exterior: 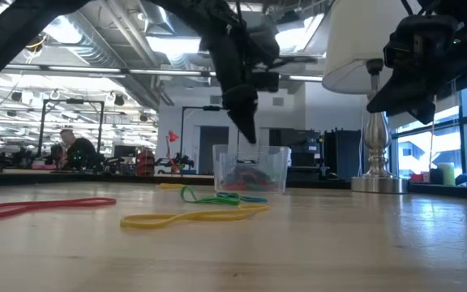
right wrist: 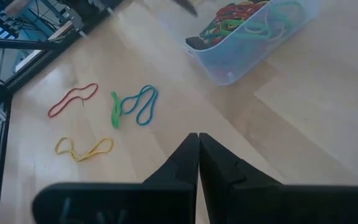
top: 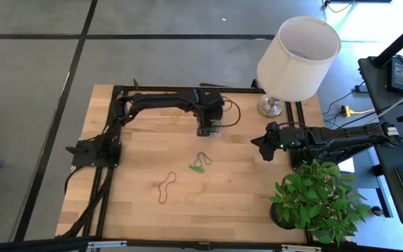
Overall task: Pick and place rubber bands into bin
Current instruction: Put the blue rubber band into the transparent bin
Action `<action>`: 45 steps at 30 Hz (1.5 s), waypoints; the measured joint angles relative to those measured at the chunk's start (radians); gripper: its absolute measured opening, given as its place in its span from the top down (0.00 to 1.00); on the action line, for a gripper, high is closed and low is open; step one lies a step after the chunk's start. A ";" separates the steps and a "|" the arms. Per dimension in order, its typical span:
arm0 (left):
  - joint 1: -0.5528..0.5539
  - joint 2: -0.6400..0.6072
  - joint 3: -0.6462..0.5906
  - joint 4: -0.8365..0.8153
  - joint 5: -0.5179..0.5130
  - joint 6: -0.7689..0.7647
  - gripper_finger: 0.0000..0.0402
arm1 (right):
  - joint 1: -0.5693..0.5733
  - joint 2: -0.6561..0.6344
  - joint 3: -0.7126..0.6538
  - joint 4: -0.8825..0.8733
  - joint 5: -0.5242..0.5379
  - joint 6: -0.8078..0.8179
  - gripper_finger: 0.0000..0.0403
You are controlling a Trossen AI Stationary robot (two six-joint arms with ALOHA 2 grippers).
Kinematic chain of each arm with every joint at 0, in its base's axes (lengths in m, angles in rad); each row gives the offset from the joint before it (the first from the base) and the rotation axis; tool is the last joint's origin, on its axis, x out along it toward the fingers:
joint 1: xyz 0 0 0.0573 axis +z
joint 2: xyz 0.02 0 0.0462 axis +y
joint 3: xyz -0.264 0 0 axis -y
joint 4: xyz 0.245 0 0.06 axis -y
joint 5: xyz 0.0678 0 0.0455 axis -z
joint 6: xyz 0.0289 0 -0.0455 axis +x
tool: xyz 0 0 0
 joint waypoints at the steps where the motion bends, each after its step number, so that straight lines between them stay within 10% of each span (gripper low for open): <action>1: 0.000 -0.008 0.013 -0.003 -0.017 -0.020 0.66 | 0.000 0.000 0.000 0.000 0.000 -0.005 0.96; 14: -0.052 -0.246 -0.003 -0.169 -0.224 -0.354 0.83 | -0.001 0.000 0.001 0.005 0.001 -0.166 0.96; 24: -0.261 -0.539 -0.463 -0.066 -0.329 -0.608 1.00 | -0.001 0.098 0.001 0.175 -0.003 -0.447 0.96; 36: -0.442 -0.899 -1.010 0.281 -0.402 -0.845 1.00 | 0.010 0.522 0.151 0.463 -0.009 -0.508 0.96; 45: -0.535 -1.119 -1.156 0.278 -0.415 -0.856 1.00 | 0.062 0.925 0.533 0.160 -0.012 -0.482 0.90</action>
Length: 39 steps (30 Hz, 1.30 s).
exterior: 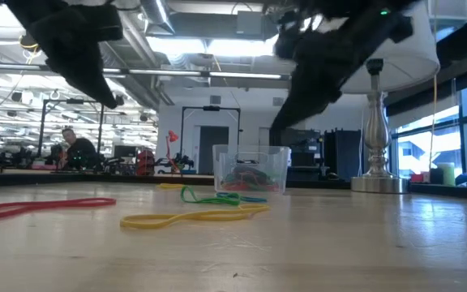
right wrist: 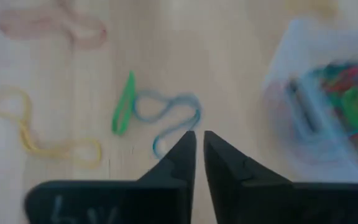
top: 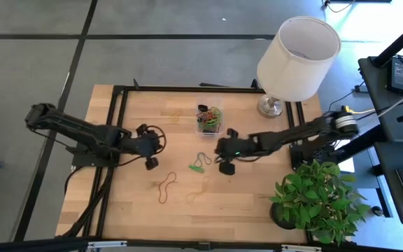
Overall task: Pick and place rubber bands into bin
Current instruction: Put the blue rubber band into the transparent bin
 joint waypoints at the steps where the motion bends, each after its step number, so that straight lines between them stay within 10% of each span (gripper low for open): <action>1: -0.007 -0.019 -0.009 -0.001 -0.003 0.001 1.00 | 0.004 0.042 0.041 -0.056 0.000 0.017 0.88; 21: -0.025 -0.098 -0.057 -0.007 0.011 0.191 0.99 | 0.013 0.447 0.276 -0.131 0.021 0.308 0.43; 27: -0.025 -0.098 -0.057 -0.006 0.022 0.220 0.99 | 0.027 0.466 0.276 -0.143 0.027 0.299 0.55; 35: -0.025 -0.098 -0.057 -0.005 0.026 0.223 0.99 | 0.053 0.470 0.286 -0.150 0.026 0.301 0.95; 39: -0.025 -0.098 -0.057 -0.006 0.027 0.239 1.00 | 0.058 0.475 0.351 -0.199 0.025 0.266 0.97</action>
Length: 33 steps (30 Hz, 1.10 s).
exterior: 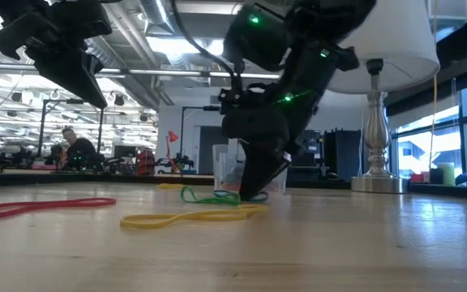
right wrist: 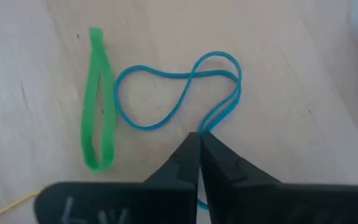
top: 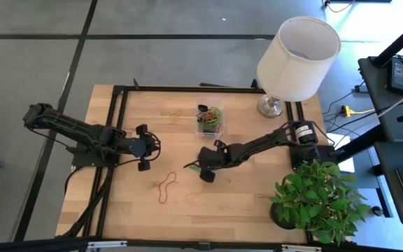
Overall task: Pick and place rubber bands into bin
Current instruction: Put the blue rubber band into the transparent bin
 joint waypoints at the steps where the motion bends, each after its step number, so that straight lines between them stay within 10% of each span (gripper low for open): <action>1: 0.000 0.000 0.000 0.000 0.000 -0.001 1.00 | 0.000 0.005 0.028 -0.024 -0.012 -0.016 0.97; 17: 0.001 0.000 0.000 0.000 0.032 0.041 1.00 | -0.057 0.004 0.534 -0.408 0.133 -0.426 1.00; 33: 0.001 0.000 0.000 -0.038 0.033 0.035 1.00 | -0.303 -0.004 0.691 -0.672 0.214 -0.427 1.00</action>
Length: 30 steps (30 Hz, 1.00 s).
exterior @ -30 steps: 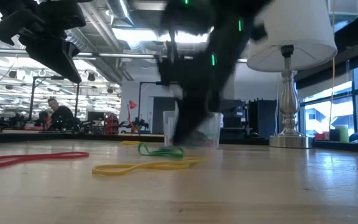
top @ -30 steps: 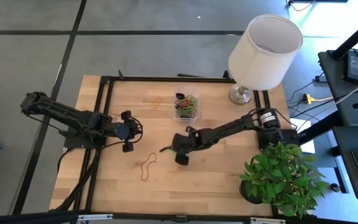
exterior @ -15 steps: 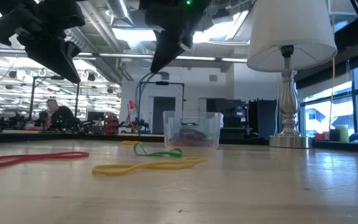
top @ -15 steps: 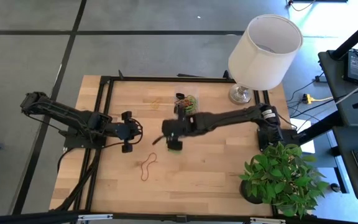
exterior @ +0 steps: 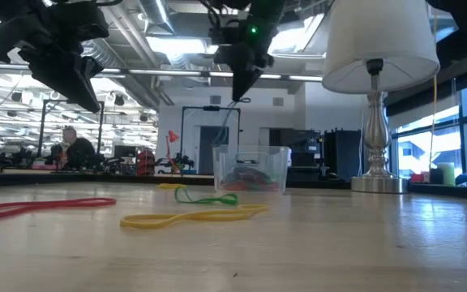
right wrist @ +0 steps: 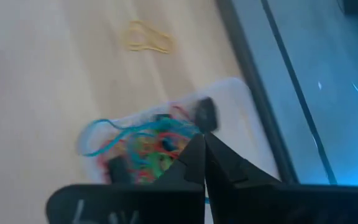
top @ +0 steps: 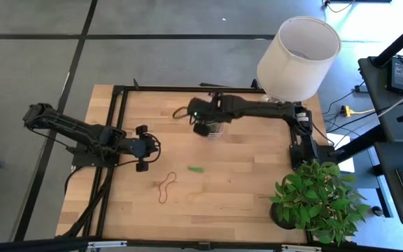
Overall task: Pick and place rubber bands into bin
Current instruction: Put the blue rubber band into the transparent bin, then put the yellow rubber band into the transparent bin
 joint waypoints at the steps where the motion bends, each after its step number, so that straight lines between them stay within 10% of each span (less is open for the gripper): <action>1: 0.000 0.000 0.000 -0.002 0.000 -0.001 1.00 | -0.014 -0.002 0.000 -0.006 0.010 0.015 1.00; 20: 0.002 0.000 0.000 0.043 -0.079 -0.076 0.99 | -0.125 -0.010 -0.214 0.107 -0.195 -0.041 0.99; 30: 0.001 0.004 0.000 0.147 -0.037 -0.223 0.99 | -0.136 -0.010 -0.331 0.292 -0.407 -0.148 0.81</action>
